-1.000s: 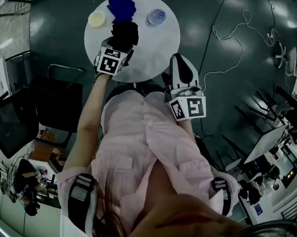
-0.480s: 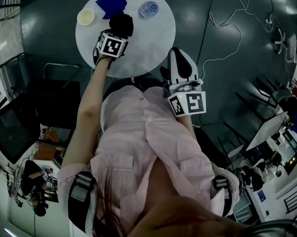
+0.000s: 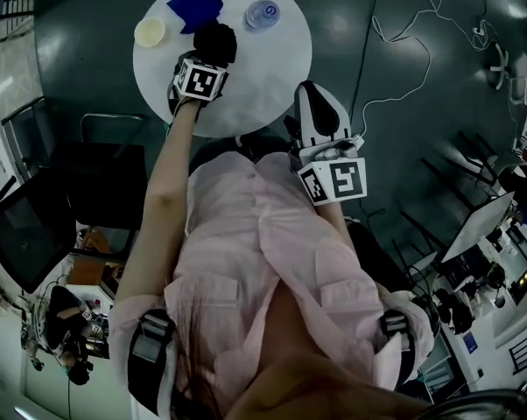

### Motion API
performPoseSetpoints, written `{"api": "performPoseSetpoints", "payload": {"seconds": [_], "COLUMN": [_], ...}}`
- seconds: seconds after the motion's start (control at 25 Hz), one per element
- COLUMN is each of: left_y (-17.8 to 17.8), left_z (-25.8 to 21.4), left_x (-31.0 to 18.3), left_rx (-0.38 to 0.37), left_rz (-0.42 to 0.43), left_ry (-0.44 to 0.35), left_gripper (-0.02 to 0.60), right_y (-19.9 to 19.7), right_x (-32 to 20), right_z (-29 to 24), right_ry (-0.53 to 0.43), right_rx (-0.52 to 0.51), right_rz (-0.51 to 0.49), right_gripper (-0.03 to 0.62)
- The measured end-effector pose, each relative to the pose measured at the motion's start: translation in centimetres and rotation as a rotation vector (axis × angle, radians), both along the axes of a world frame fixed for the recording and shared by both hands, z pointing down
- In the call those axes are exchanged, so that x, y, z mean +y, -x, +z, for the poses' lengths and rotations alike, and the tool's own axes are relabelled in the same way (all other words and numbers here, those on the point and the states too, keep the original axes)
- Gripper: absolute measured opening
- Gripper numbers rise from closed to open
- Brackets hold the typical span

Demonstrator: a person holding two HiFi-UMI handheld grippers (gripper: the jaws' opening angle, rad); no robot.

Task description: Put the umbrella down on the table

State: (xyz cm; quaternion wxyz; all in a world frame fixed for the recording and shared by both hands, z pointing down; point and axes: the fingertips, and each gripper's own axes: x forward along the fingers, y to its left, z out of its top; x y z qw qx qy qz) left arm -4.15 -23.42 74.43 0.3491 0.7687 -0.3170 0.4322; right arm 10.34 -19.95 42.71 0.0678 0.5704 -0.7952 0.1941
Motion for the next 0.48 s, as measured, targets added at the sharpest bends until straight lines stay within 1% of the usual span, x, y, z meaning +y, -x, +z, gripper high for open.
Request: {"api": "performPoseSetpoints", "payload": {"seconds": [0.16,0.24,0.36,0.48], "left_y": [0.2,0.5,1.4,2.4], "left_z": [-0.6,-2.0,-4.8,-9.5], "left_x": [0.2,-0.1,-0.6,-1.1], "left_rx": [0.012,0.026,0.059,0.114], "left_rz": [-0.001,-0.015,-0.068,-0.119], "left_ry": [0.02,0.004,-0.067,-0.164], "left_gripper": [0.345,0.353,0.351,0.351], "right_y": [-0.1,-0.3,-0.5,-0.3], "right_x": [0.1,0.2,0.4,0.4], "right_z": [-0.2,-0.3,-0.5,-0.9], "right_ry": [-0.011,-0.016,-0.027,-0.043], "right_rx": [-0.002,-0.001,-0.001,-0.006], "right_rz": [0.001,0.002,0.001,-0.012], "right_gripper": [0.034,0.034,0.034,0.034]}}
